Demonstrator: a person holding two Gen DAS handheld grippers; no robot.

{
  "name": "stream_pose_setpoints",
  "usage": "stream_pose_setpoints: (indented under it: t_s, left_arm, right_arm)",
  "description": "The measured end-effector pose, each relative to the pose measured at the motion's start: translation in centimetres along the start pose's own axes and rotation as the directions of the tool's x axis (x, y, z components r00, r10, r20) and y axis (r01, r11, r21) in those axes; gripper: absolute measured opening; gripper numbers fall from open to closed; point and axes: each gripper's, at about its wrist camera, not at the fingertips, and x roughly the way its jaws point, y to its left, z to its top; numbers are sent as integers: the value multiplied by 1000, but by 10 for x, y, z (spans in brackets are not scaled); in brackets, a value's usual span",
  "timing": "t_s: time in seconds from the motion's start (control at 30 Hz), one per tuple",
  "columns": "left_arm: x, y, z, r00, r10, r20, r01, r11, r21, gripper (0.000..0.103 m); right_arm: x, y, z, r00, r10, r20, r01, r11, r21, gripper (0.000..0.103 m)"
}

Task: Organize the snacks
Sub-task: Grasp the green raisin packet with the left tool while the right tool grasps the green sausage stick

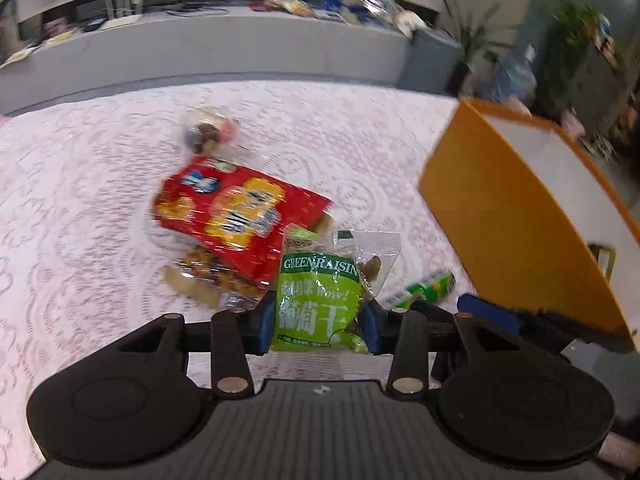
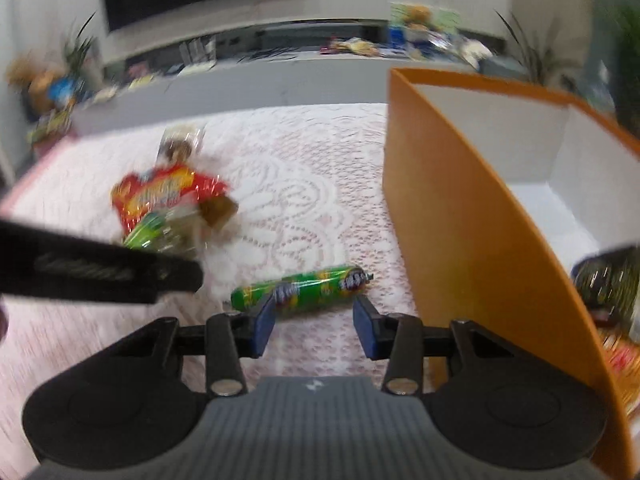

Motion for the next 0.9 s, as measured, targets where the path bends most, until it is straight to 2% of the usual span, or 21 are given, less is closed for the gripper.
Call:
stream_pose_setpoints:
  t_s: [0.1,0.23,0.47,0.53,0.67,0.9]
  left_arm:
    - [-3,6,1,1000,3,-8,-3,1000,-20,47]
    - [-3,11,-6,999,21,-27,-22,999,-32,47]
    - [-8,25,-11,999,38,-25,-39,997,-62,47]
    - [-10,29,-10,999,42,-21,-43,997,-71,47]
    - [-9,34,-10,999,43,-19,-44,995,-85,47]
    - [-14,36,-12,999,40,-14,-41,994,-100,47]
  right_arm:
    - [7,-7,6,999,24,-29,-19,990,138,42]
    - [20,-6,12,999,17,-44,-8,981,196,44]
    - [43,5,24,996,11,-84,5,983,184,47]
    - [47,12,26,997,-10,-81,22,989,149,46]
    - [52,20,28,996,-30,-83,38,994,102,33]
    - [49,23,30,995,-34,-89,40,997,67,25]
